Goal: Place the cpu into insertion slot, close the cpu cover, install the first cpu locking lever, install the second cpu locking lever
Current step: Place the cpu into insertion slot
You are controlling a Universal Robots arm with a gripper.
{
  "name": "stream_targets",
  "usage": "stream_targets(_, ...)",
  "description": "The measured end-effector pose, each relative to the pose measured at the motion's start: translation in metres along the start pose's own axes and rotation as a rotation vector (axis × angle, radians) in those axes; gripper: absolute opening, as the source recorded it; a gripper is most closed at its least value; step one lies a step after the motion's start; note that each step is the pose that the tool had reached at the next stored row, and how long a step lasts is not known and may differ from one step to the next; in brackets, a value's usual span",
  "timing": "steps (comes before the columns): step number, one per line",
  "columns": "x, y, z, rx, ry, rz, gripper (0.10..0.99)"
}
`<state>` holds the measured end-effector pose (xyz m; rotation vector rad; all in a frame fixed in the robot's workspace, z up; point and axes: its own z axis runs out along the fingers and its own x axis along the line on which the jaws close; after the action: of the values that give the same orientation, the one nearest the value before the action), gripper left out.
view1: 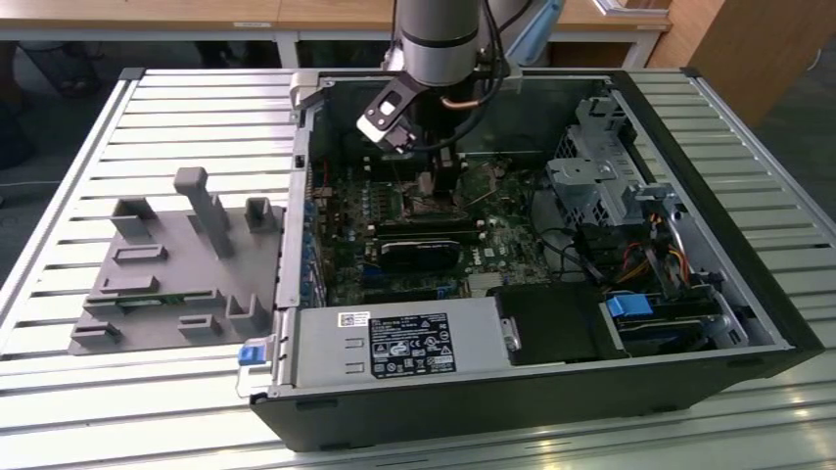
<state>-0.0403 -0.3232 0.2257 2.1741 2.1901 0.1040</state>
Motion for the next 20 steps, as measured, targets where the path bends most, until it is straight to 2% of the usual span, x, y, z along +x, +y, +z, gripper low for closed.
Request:
stream_targets(3,0.0007,-0.0028,0.0054,0.000,0.0002,0.000,0.541)
stream_targets(10,0.0010,-0.0040,0.0149,0.000,-0.0010,0.012,0.541)
stream_targets(20,0.0009,-0.0059,0.0227,0.001,-0.0010,0.012,0.541)
